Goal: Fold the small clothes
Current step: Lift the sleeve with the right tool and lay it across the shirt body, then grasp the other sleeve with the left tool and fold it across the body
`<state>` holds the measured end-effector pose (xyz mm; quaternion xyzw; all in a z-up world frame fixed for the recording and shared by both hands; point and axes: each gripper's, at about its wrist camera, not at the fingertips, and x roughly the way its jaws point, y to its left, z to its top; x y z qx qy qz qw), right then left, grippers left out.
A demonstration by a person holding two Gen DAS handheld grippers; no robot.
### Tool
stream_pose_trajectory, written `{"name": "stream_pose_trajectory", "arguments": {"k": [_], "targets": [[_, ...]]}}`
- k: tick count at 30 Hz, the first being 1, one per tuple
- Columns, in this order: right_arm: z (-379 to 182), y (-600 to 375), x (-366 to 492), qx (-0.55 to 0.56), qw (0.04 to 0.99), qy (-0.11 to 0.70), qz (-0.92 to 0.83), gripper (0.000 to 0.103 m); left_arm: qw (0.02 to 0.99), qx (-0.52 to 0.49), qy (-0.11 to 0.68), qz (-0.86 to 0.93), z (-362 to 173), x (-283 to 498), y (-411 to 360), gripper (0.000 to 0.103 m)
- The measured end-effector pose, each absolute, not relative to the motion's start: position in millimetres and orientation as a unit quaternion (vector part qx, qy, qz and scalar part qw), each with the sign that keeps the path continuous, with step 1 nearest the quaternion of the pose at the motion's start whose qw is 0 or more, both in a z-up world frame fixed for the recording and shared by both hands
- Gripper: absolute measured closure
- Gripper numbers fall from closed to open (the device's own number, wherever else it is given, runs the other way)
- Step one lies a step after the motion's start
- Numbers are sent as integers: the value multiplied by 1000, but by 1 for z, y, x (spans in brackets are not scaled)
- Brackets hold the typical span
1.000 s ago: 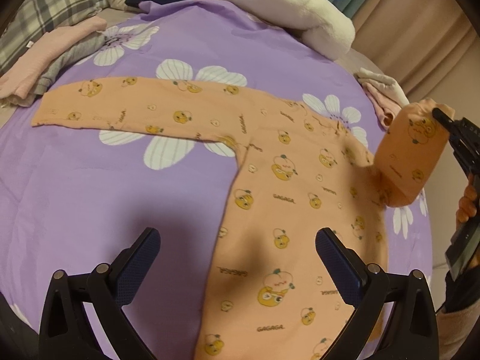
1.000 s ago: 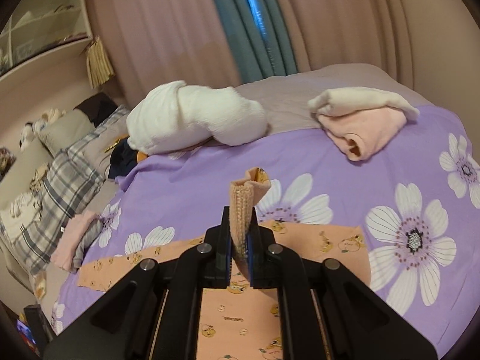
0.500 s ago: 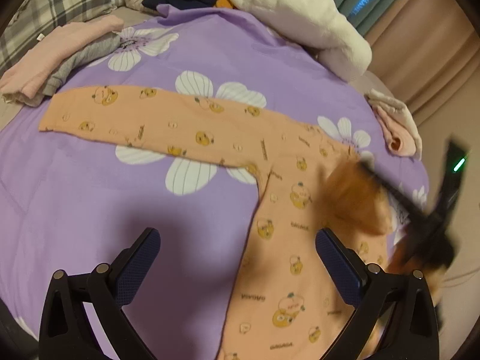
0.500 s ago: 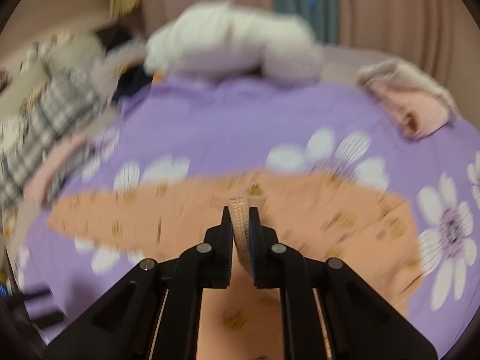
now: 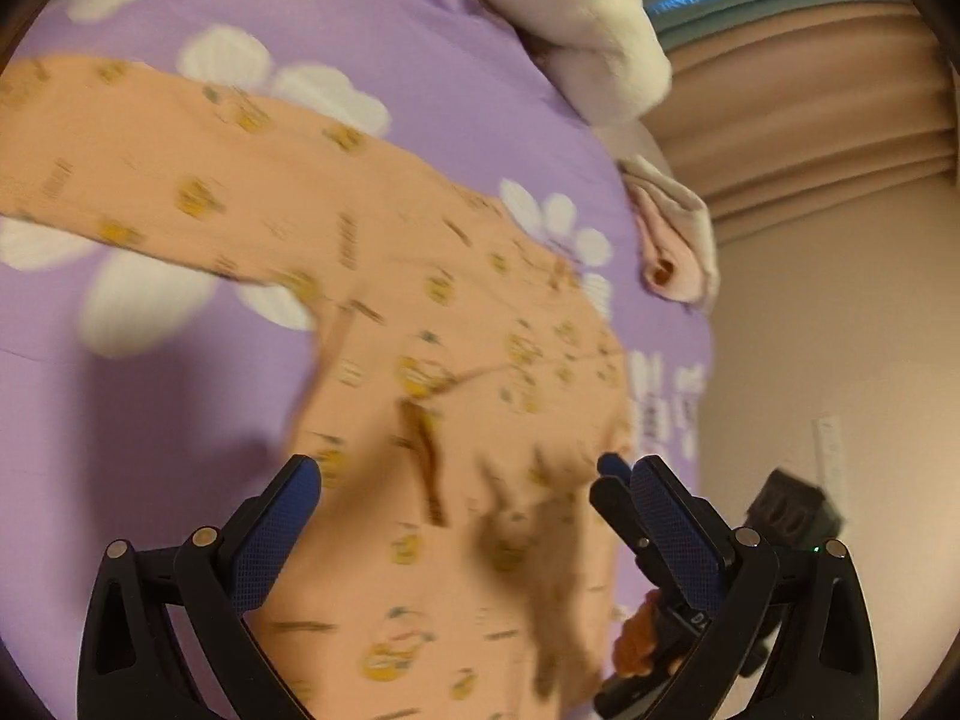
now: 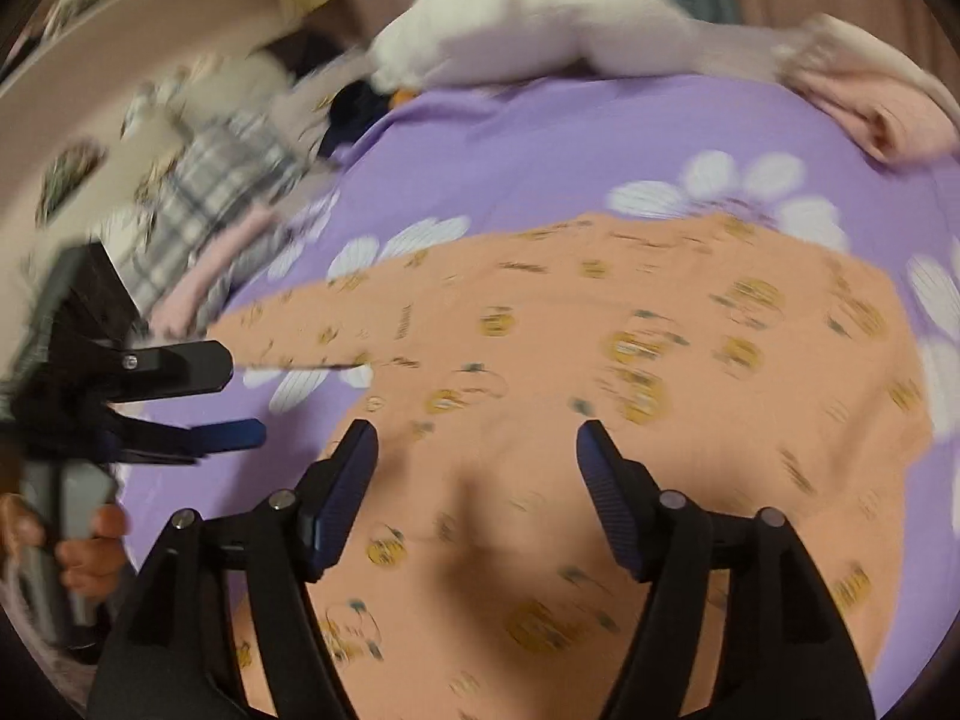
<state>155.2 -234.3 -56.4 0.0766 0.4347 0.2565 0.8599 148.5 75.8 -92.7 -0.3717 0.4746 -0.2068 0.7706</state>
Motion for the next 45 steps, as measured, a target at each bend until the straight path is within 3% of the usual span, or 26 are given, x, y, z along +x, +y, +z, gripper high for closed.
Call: {"name": "stream_pose_trajectory", "arguments": {"k": [5, 12, 14, 16, 17, 29, 37, 40, 42, 45], "targets": [[-66, -287, 139, 130, 866, 437, 204, 32, 741, -386, 497, -234, -112, 159, 45, 6], [-71, -330, 117, 181, 868, 426, 181, 32, 734, -382, 520, -211, -140, 176, 23, 32], [-70, -335, 115, 184, 871, 421, 178, 32, 733, -379, 527, -202, -148, 180, 16, 51], [-70, -338, 117, 186, 872, 418, 176, 32, 735, -373, 534, -189, -153, 181, 19, 93], [-71, -340, 120, 188, 872, 417, 174, 32, 738, -369, 535, -182, -155, 183, 19, 99], [-70, -383, 170, 239, 881, 391, 116, 35, 881, -209, 372, -205, -48, 184, 10, 101], [-96, -400, 234, 207, 876, 434, 42, 40, 843, -203, 483, -123, -113, 233, 37, 101], [-114, -404, 255, 196, 863, 465, 30, 59, 833, -216, 498, -106, -127, 239, 49, 101], [-122, -401, 262, 166, 860, 482, 23, 85, 829, -229, 498, -109, -129, 234, 56, 101], [-123, -395, 264, 108, 868, 485, 8, 94, 829, -230, 501, -97, -126, 226, 66, 101]]}}
